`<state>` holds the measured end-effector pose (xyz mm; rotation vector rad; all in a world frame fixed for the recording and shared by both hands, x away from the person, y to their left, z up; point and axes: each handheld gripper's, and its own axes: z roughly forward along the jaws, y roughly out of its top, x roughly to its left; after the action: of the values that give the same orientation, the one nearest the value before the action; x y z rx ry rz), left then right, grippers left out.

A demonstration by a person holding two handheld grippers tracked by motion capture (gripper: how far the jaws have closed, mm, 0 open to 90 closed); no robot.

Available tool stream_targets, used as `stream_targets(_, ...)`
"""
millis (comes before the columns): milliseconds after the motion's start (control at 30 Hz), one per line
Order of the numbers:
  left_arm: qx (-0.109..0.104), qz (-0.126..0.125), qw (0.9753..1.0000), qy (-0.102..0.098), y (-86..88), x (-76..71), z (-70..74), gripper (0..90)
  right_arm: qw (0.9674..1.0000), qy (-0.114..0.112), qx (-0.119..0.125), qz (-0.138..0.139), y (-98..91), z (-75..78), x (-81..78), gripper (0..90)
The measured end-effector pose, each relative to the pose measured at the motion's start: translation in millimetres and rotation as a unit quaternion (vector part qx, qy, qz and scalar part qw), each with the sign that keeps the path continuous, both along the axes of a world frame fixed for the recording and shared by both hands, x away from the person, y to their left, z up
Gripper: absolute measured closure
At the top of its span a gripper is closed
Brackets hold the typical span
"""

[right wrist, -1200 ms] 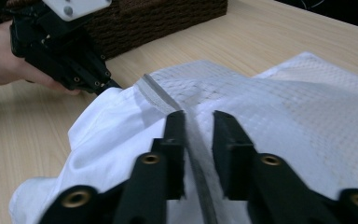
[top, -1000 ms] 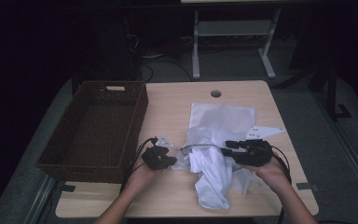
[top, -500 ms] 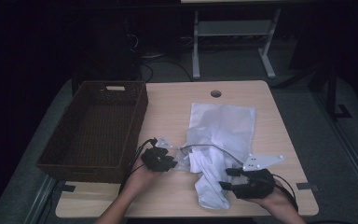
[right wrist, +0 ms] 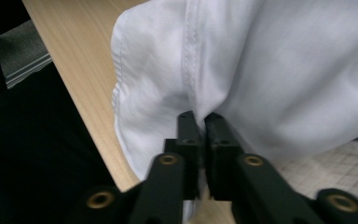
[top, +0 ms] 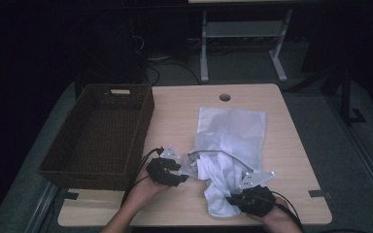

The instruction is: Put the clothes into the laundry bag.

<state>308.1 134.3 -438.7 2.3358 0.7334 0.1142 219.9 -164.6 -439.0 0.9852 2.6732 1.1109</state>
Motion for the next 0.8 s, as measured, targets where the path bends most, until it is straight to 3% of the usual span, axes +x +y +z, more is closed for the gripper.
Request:
stream_targets(167,-0.002,0.002,1.0,-0.004,-0.9,1.4,0.6,47.9,0.9995,-0.024,0.011,-0.016,-9.8,9.9,4.0,87.7)
stream_targets(300,0.01,0.004,0.9999,0.002,-5.1,6.7,-6.3,46.7,0.998,-0.04,0.033,-0.036,-19.8,20.5,10.8,87.8)
stream_targets(433,0.016,0.013,0.9998,-0.005,-10.2,13.9,-12.6,47.7,0.996,-0.058,0.046,-0.05,-23.6,28.6,19.8,87.8)
stream_targets(667,0.017,0.022,0.9996,-0.01,-15.2,25.2,-19.8,58.8,0.9949,-0.071,0.048,-0.053,-20.3,33.1,30.2,87.8)
stream_targets(800,0.014,0.036,0.9989,-0.027,-12.0,26.7,-16.0,55.6,0.9949,-0.073,0.047,-0.051,-20.1,33.1,30.7,87.8)
